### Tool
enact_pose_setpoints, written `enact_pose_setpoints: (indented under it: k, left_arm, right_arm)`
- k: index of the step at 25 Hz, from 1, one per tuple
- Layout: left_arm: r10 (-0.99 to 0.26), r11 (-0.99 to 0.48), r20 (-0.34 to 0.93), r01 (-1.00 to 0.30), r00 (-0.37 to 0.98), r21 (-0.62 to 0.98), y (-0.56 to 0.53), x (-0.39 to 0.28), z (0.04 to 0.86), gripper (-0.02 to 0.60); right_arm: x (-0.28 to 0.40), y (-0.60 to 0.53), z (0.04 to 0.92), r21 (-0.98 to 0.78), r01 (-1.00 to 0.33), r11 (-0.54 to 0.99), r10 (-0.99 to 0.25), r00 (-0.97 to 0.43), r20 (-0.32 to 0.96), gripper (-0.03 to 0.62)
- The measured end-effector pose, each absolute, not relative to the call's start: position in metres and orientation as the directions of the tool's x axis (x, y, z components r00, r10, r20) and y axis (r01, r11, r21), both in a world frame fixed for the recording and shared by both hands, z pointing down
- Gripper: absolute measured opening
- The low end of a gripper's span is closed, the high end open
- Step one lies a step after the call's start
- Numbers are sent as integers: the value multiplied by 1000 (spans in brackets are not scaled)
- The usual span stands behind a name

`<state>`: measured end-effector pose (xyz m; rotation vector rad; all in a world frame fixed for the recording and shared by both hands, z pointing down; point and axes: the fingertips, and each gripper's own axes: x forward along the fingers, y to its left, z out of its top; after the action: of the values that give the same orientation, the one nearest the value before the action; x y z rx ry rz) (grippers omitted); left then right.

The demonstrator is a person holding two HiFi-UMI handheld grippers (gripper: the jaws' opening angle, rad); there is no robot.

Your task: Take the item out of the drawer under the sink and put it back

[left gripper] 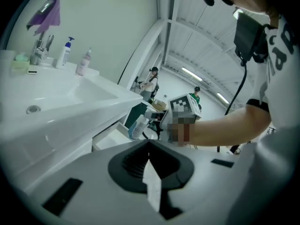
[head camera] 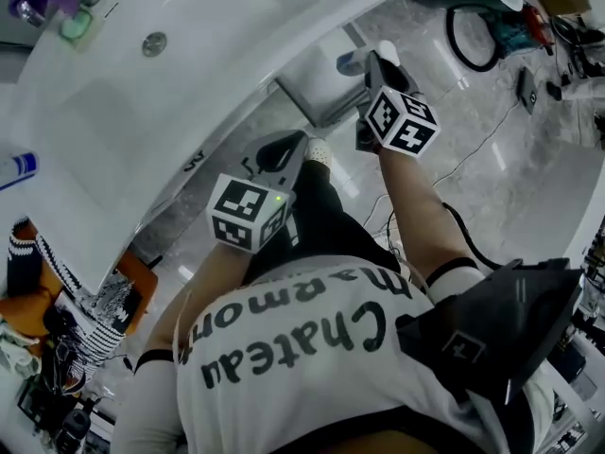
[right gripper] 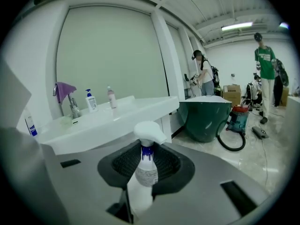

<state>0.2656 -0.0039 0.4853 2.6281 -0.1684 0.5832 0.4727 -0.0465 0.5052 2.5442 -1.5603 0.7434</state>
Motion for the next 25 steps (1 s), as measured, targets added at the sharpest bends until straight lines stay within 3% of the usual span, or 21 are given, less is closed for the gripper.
enact_pose_setpoints:
  k: [7, 25]
  left_arm:
    - [-20, -917, 380, -168, 925, 362, -7, 253, 459, 5]
    - [-129, -919, 299, -227, 946, 322, -17, 220, 410, 5]
  right_arm:
    - [457, -37, 467, -149, -861, -487, -827, 399, 397, 91]
    - [386, -18, 373, -93, -929, -358, -908, 323, 268, 91]
